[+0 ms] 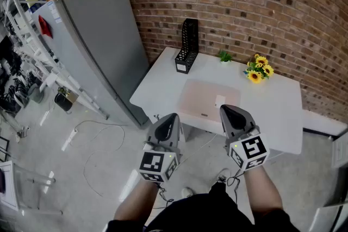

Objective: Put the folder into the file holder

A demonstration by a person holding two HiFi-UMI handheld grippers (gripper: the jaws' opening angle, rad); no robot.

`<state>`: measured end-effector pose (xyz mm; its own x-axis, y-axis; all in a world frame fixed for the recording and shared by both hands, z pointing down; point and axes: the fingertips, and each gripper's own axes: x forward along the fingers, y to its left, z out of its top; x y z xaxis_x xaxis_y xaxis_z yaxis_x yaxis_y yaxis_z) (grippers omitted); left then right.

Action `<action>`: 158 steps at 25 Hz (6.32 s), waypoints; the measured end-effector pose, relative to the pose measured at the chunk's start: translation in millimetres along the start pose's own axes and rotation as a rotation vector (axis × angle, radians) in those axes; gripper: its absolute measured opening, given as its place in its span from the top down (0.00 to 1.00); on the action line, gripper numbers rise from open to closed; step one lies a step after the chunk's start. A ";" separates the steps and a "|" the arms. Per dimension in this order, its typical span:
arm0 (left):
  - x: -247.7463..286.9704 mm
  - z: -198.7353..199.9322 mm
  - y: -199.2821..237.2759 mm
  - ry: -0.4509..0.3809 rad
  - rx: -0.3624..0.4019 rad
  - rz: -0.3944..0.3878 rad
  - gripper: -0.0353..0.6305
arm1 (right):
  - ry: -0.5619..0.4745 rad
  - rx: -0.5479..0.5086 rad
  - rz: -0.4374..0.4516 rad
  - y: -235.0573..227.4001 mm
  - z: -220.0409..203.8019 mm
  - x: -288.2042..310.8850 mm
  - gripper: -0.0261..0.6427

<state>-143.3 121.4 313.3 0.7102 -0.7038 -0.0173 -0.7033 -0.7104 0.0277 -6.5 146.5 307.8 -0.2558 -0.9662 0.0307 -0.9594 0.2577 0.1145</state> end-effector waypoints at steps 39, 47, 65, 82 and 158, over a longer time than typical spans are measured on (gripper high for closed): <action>9.5 -38.1 43.7 0.075 -0.016 0.112 0.57 | 0.026 0.066 0.181 7.1 -23.8 64.8 0.57; 45.1 -50.3 56.4 0.103 -0.030 0.189 0.56 | 0.054 0.064 0.269 -18.9 -38.8 106.7 0.54; 143.5 -84.0 89.0 0.140 -0.101 0.345 0.56 | 0.100 0.059 0.430 -94.2 -74.4 210.7 0.53; 179.7 -133.7 91.9 0.226 -0.230 0.507 0.55 | 0.179 0.076 0.591 -128.4 -117.3 261.1 0.51; 188.4 -363.6 140.3 0.551 -0.844 0.640 0.48 | 0.858 0.080 0.827 -73.1 -364.1 378.7 0.39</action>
<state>-96.7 -108.1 677.3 0.3010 -0.6836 0.6649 -0.8381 0.1430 0.5264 9.8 -238.1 672.6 -0.6664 -0.1839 0.7225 -0.5533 0.7716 -0.3139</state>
